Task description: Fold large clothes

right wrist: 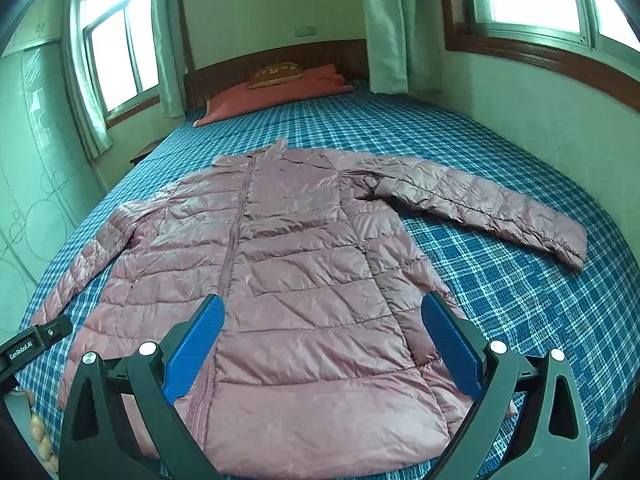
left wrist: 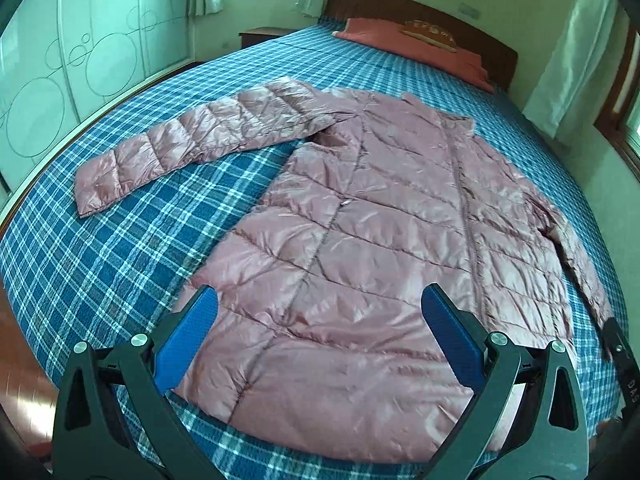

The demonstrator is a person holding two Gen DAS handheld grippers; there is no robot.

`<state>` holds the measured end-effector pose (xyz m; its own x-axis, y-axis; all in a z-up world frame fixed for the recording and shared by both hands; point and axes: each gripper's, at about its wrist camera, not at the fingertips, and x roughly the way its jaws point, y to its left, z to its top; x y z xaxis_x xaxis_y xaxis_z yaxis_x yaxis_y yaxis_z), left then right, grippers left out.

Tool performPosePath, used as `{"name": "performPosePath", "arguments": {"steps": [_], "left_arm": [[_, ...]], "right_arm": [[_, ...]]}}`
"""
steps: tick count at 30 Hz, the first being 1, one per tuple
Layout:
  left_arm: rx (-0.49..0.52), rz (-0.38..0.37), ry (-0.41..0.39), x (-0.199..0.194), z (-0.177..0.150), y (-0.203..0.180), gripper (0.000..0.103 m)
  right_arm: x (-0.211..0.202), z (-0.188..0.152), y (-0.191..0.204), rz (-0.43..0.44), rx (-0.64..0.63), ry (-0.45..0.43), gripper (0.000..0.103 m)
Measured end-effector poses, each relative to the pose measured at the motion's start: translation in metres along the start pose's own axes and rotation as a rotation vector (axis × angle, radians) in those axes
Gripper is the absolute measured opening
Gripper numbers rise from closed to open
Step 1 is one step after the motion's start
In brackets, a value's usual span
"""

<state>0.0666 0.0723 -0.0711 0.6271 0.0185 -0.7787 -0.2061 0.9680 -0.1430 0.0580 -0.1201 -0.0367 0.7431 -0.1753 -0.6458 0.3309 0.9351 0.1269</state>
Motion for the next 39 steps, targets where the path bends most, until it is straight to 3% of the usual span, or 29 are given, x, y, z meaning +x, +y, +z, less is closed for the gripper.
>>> {"name": "performPosePath", "arguments": {"steps": [6, 10, 11, 12, 13, 21, 25, 28, 36, 38, 39], "left_arm": [[-0.114, 0.165, 0.031, 0.053, 0.027, 0.05, 0.101], [-0.178, 0.248, 0.049, 0.079, 0.039, 0.081, 0.101], [-0.199, 0.262, 0.051, 0.085, 0.041, 0.09, 0.101], [-0.215, 0.275, 0.052, 0.091, 0.044, 0.097, 0.101], [-0.228, 0.295, 0.055, 0.097, 0.046, 0.104, 0.101], [-0.306, 0.407, 0.074, 0.127, 0.046, 0.143, 0.101], [-0.278, 0.437, 0.042, 0.132, 0.043, 0.142, 0.101], [-0.277, 0.444, 0.036, 0.132, 0.043, 0.143, 0.101], [-0.266, 0.461, 0.023, 0.13, 0.04, 0.135, 0.101], [-0.268, 0.46, 0.017, 0.13, 0.039, 0.134, 0.101], [-0.267, 0.46, 0.014, 0.131, 0.036, 0.135, 0.101]], "right_arm": [[0.043, 0.016, -0.06, -0.028, 0.133, 0.067, 0.098], [0.062, 0.025, -0.107, -0.043, 0.256, 0.064, 0.095], [0.066, 0.027, -0.121, -0.058, 0.285, 0.068, 0.089], [0.071, 0.028, -0.132, -0.076, 0.31, 0.079, 0.067], [0.077, 0.029, -0.145, -0.091, 0.349, 0.093, 0.055], [0.095, 0.016, -0.255, -0.032, 0.713, 0.027, 0.055], [0.104, 0.005, -0.294, 0.0, 0.859, -0.023, 0.055], [0.105, 0.003, -0.309, 0.033, 0.926, -0.098, 0.056], [0.103, 0.003, -0.331, -0.01, 1.01, -0.241, 0.06], [0.099, 0.003, -0.338, -0.042, 1.01, -0.252, 0.055], [0.093, 0.003, -0.346, -0.051, 1.005, -0.249, 0.044]]}}
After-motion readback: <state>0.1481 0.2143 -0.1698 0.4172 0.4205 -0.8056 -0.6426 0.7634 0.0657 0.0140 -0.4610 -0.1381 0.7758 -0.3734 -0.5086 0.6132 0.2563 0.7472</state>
